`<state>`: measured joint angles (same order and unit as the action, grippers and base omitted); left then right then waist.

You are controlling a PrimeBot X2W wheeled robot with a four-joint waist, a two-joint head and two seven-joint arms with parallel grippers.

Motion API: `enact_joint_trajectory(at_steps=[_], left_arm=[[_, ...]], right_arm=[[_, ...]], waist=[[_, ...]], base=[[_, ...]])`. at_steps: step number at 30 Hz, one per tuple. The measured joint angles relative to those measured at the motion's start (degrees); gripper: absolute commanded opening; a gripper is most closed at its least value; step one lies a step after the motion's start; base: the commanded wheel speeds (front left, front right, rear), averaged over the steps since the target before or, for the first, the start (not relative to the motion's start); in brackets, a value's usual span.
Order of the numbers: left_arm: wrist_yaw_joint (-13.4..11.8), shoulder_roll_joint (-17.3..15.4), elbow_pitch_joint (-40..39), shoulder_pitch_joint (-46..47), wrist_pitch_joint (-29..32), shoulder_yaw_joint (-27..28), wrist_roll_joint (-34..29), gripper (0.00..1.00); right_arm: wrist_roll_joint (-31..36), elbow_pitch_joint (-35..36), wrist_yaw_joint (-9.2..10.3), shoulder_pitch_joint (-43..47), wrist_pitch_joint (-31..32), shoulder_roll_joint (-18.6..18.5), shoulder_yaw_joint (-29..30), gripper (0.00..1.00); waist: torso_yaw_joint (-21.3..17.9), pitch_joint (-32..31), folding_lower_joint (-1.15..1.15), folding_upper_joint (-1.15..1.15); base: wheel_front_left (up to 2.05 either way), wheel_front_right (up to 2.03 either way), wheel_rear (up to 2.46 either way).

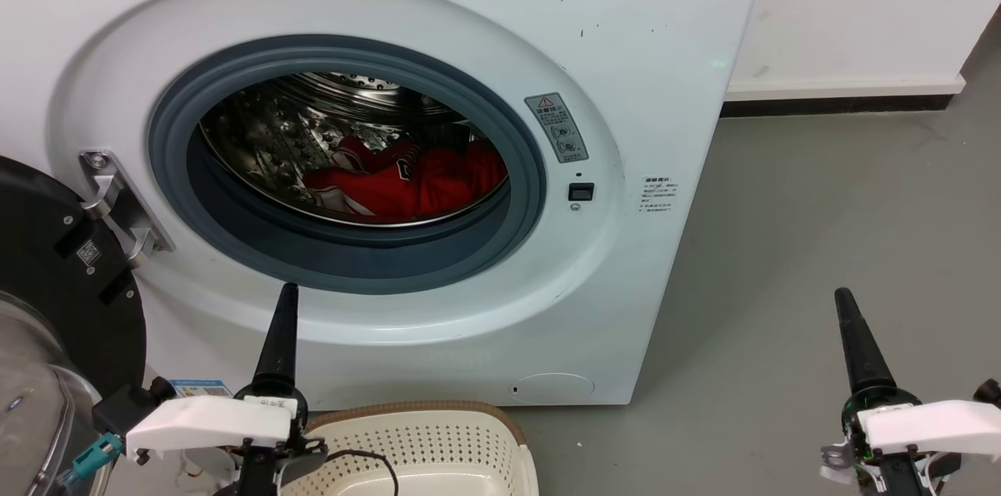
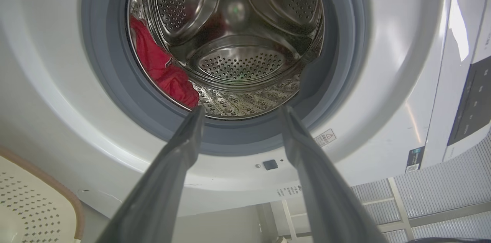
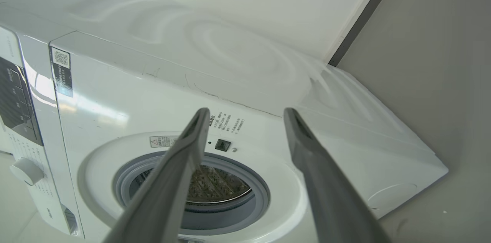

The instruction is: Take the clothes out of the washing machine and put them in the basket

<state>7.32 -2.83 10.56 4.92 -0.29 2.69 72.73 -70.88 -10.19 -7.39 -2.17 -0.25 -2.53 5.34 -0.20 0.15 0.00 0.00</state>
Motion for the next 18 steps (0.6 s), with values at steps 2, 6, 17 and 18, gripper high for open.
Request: enact_joint_trajectory(at_steps=[2,6,17,18], left_arm=[[0.0,-0.03,-0.27,0.04,-0.51,0.0,-2.85,1.0],[0.0,-0.09,-0.86,0.21,-1.45,0.0,-8.6,1.0],[0.0,-0.6,-0.8,0.91,-3.52,-0.54,-22.13,1.0],[0.0,-0.68,-0.71,1.01,-3.71,-0.59,-23.27,1.0]], right_arm=[[3.22,0.66,0.0,0.08,-0.51,-0.01,-0.01,1.0],[10.06,1.72,0.0,0.16,-1.34,-0.01,-0.15,1.0],[24.72,3.24,0.0,1.32,-3.04,-0.02,-0.51,1.0],[25.87,3.38,0.0,1.34,-3.15,-0.02,-0.49,1.0]], waist=[[-0.02,-0.02,0.0,0.0],[-0.07,0.01,0.0,0.0],[-0.27,0.0,0.0,0.0],[-0.29,-0.01,0.0,0.0]], base=[[0.0,0.0,0.0],[0.0,0.0,0.0],[0.0,0.0,0.0],[0.0,0.0,0.0]])
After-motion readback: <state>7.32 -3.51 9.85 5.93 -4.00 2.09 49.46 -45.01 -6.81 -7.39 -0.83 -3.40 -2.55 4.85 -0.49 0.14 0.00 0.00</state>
